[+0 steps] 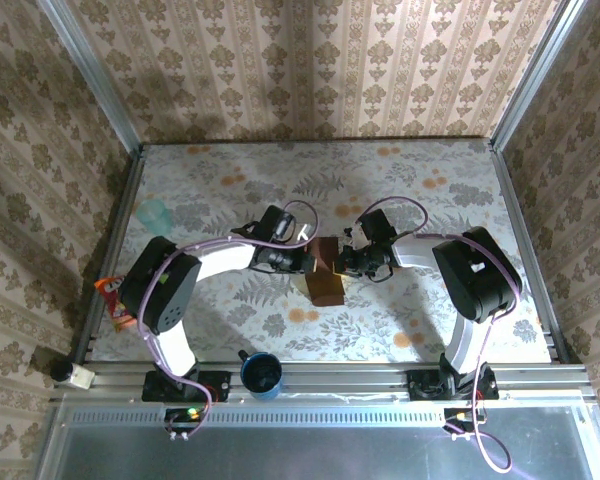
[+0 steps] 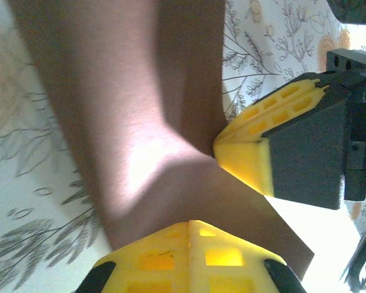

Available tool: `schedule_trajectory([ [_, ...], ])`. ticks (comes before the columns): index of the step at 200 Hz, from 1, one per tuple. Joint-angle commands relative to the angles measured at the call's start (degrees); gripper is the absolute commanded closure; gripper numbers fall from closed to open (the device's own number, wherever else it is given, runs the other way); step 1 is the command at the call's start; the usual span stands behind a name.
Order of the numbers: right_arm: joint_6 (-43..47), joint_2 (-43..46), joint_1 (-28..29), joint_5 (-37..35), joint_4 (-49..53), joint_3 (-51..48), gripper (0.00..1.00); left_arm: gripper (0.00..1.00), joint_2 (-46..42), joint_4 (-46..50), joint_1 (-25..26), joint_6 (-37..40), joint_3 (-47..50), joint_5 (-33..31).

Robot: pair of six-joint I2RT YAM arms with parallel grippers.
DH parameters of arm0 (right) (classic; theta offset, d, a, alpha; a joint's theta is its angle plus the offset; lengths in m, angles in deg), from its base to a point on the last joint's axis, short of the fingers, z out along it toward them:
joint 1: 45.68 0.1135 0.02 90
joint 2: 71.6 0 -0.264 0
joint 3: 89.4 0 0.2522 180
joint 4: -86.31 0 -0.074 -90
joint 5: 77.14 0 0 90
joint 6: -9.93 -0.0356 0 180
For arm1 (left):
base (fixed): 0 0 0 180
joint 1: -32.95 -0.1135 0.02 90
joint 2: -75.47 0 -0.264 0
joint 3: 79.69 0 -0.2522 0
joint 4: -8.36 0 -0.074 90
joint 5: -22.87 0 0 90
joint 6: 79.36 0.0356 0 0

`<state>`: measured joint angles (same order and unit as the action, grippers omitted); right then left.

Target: Fold a paper plane with a square sheet of paper (fold left side to right side)

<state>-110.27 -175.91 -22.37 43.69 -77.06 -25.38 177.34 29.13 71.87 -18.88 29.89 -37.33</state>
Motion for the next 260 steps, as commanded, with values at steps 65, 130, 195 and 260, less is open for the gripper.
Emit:
schedule_trajectory([
  [65, 0.3, -3.0, 1.0, -7.5, 5.2, -2.6, 1.00, 1.00, 5.9, 2.3, 1.2, 1.5, -1.1, -2.1],
  [130, -2.8, 2.8, 1.5, -2.7, -3.0, -4.0, 1.00, 1.00, 6.4, 2.4, 1.3, 1.2, 1.5, -3.1],
  [195, -5.9, 3.8, 2.8, 1.7, -10.3, -2.0, 1.00, 1.00, 6.6, 2.1, 1.4, 1.2, 2.1, -3.3],
  [260, -6.4, -2.9, 3.6, 1.8, -10.1, 3.6, 1.00, 1.00, 7.0, 1.9, 1.4, 1.4, 1.8, -2.6],
])
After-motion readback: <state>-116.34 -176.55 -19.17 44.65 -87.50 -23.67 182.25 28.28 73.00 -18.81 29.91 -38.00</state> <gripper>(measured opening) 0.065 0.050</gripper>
